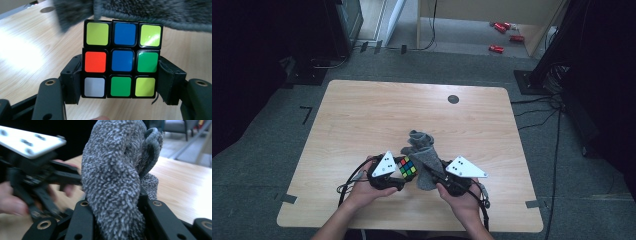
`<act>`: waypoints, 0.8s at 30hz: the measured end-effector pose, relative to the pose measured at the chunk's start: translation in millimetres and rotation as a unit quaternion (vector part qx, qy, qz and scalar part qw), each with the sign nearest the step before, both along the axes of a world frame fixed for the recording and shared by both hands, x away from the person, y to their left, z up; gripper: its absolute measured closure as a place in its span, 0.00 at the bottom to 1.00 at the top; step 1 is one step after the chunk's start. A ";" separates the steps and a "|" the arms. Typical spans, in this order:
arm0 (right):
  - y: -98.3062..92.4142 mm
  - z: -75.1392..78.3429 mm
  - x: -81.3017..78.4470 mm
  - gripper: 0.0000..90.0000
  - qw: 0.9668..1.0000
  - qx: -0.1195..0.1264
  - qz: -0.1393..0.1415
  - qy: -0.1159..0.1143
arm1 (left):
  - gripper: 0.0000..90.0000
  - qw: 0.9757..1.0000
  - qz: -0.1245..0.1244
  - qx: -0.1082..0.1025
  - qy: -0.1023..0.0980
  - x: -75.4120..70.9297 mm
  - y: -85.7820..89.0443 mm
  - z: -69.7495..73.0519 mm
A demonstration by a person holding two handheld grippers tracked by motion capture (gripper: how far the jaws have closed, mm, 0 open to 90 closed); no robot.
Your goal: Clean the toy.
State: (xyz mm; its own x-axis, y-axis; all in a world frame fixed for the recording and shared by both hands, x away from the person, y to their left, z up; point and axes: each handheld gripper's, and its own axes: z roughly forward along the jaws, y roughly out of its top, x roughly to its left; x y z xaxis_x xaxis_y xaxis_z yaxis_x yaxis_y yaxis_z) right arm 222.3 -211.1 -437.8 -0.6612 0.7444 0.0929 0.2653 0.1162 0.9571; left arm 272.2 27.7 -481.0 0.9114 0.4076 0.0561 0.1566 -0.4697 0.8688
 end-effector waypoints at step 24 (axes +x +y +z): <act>-1.2 -1.0 -1.8 0.77 0.999 0.049 0.000 0.004 | 0.38 0.998 -0.033 -0.033 -0.039 -13.1 -1.0 11.6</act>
